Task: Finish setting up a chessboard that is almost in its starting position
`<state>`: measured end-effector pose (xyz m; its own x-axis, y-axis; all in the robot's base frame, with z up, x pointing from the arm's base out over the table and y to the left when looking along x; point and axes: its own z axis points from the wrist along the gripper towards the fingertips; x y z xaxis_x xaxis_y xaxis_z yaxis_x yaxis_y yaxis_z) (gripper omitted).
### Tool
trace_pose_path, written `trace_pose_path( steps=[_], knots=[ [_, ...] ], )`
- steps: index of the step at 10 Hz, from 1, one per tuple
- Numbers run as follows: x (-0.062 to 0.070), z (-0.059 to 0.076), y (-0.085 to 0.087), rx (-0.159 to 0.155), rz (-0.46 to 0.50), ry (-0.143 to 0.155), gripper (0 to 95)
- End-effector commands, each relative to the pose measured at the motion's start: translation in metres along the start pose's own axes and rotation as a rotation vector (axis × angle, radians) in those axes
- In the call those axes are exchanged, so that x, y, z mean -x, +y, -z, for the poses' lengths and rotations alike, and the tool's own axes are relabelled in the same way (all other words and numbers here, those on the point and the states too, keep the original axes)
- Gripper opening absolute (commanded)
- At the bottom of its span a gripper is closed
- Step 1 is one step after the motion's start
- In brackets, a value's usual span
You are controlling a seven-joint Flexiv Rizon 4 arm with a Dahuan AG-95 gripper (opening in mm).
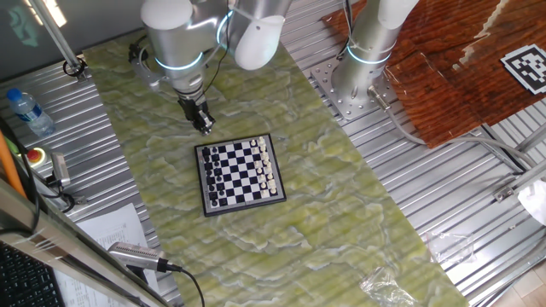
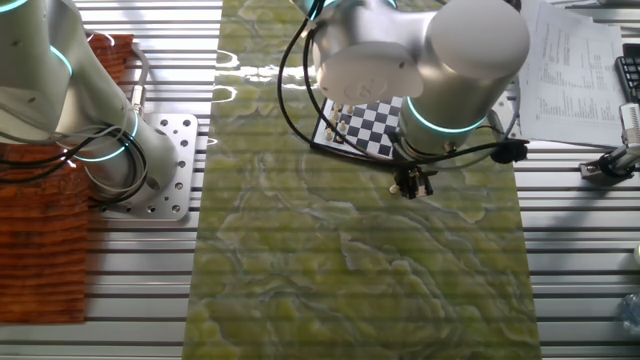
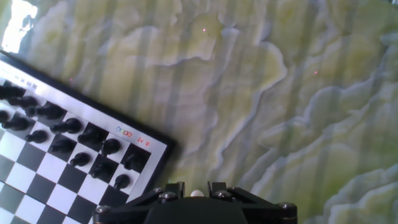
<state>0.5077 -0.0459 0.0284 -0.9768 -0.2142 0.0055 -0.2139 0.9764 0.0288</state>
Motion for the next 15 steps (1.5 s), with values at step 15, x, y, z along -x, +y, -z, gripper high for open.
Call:
trace_pose_path(
  steps=[15],
  knots=[
    [0.0, 0.046, 0.005, 0.061, -0.015, 0.001, 0.0]
  ],
)
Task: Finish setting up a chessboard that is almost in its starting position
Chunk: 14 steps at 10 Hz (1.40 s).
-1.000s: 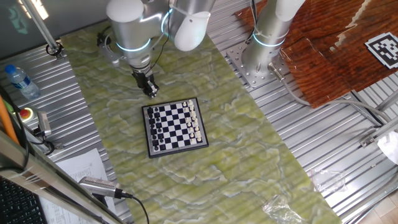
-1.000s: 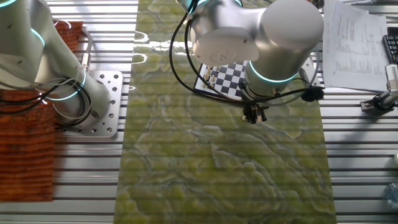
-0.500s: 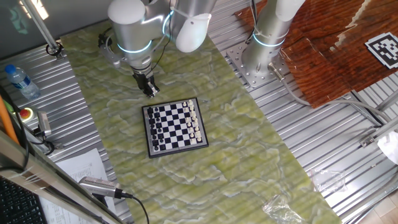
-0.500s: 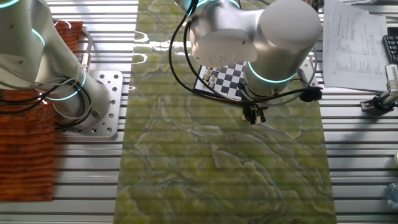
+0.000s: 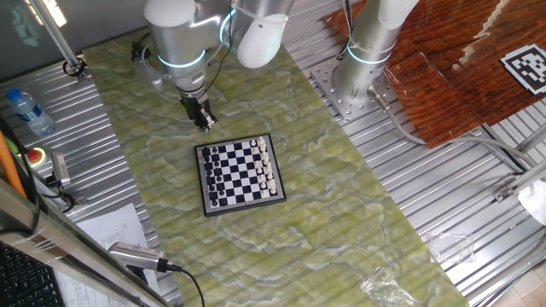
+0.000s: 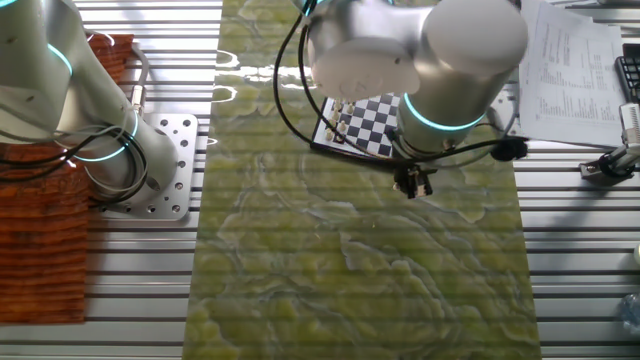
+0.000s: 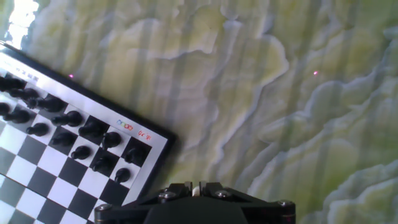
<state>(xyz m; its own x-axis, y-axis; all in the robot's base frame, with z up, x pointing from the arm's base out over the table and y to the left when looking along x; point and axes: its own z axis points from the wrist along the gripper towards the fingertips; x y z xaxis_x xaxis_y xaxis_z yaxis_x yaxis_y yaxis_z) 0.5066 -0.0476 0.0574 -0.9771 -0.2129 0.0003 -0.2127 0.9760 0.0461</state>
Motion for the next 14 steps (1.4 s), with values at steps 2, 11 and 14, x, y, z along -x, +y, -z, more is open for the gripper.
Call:
trace_pose_path(
  steps=[2, 11, 14],
  knots=[
    [0.007, 0.041, 0.026, 0.061, -0.05, 0.01, 0.0],
    [0.001, 0.048, 0.118, 0.074, -0.109, 0.053, 0.0],
    [-0.002, 0.041, 0.116, 0.057, -0.128, 0.053, 0.0]
  ],
)
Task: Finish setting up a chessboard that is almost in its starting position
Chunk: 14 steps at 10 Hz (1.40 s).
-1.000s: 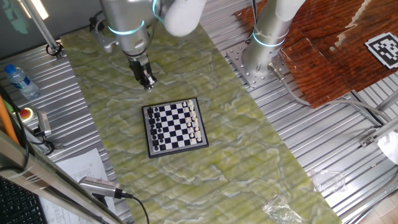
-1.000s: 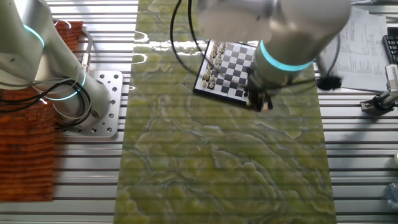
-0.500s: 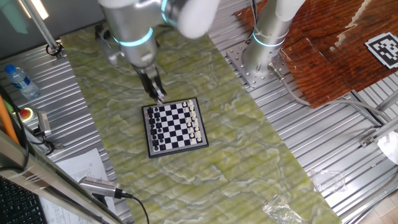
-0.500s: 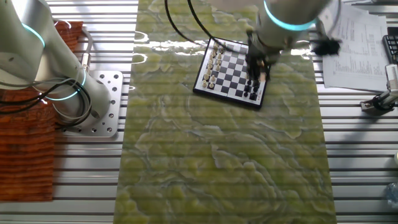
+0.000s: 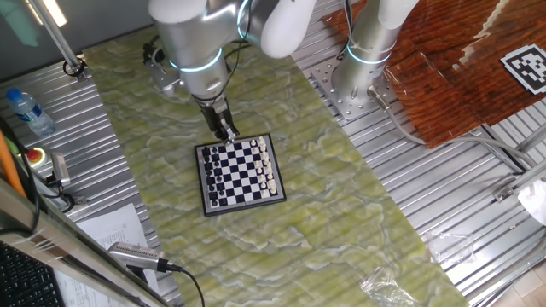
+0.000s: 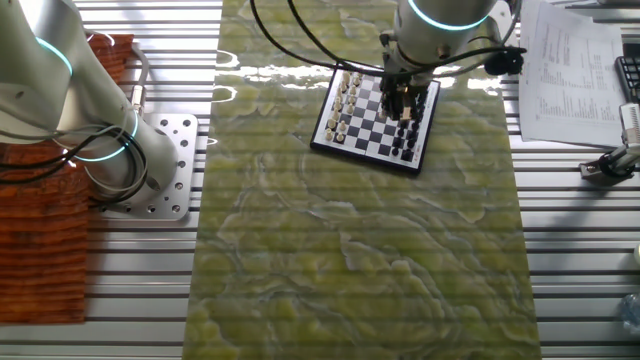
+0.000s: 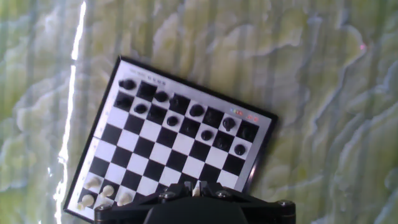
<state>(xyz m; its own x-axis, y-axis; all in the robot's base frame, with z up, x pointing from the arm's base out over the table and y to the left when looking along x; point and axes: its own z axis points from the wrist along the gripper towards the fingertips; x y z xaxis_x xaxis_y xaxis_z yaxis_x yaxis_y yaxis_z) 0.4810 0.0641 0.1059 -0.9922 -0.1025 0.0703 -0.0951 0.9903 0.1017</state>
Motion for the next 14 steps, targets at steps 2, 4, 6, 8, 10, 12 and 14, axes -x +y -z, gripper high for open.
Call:
trace_pose_path(
  steps=[2, 4, 6, 8, 10, 12, 14],
  knots=[
    [-0.0005, -0.0019, -0.0008, -0.04, -0.025, -0.015, 0.0],
    [-0.0005, -0.0019, -0.0008, -0.064, -0.034, -0.021, 0.0],
    [-0.0005, -0.0019, -0.0008, -0.058, -0.024, -0.008, 0.0],
    [-0.0005, -0.0019, -0.0008, -0.057, -0.006, -0.003, 0.0],
    [-0.0006, -0.002, -0.0008, -0.059, -0.004, 0.007, 0.0],
    [-0.0007, -0.002, -0.0009, -0.057, -0.008, 0.013, 0.0],
    [-0.0007, -0.002, -0.0009, -0.064, 0.008, 0.001, 0.0]
  ],
)
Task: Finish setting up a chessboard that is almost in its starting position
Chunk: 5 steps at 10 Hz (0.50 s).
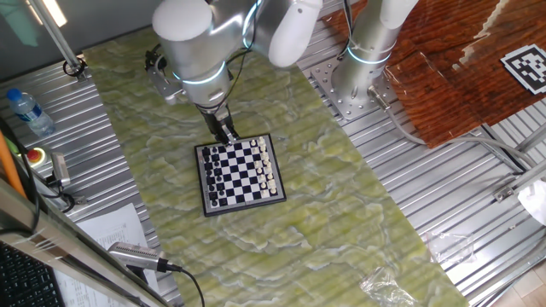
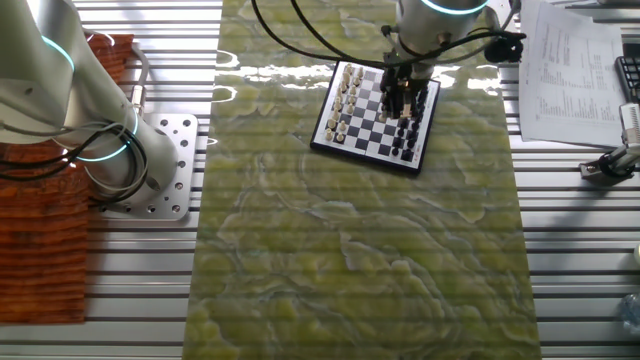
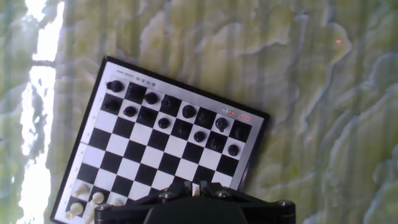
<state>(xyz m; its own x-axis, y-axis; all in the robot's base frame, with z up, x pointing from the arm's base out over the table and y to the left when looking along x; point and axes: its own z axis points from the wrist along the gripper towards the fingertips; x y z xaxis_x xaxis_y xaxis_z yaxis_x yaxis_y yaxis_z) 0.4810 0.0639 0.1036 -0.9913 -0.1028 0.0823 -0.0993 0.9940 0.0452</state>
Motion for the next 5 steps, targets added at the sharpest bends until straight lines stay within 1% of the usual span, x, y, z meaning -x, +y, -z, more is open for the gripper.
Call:
trace_pose_path(
  steps=[1, 3, 4, 5],
  knots=[
    [-0.0009, 0.0001, -0.0004, -0.012, 0.017, -0.044, 0.0],
    [-0.0009, 0.0001, -0.0004, -0.005, 0.044, -0.022, 0.0],
    [-0.0009, 0.0001, -0.0004, -0.005, 0.058, -0.016, 0.0],
    [-0.0009, 0.0001, -0.0004, -0.005, 0.065, -0.022, 0.0]
  ],
)
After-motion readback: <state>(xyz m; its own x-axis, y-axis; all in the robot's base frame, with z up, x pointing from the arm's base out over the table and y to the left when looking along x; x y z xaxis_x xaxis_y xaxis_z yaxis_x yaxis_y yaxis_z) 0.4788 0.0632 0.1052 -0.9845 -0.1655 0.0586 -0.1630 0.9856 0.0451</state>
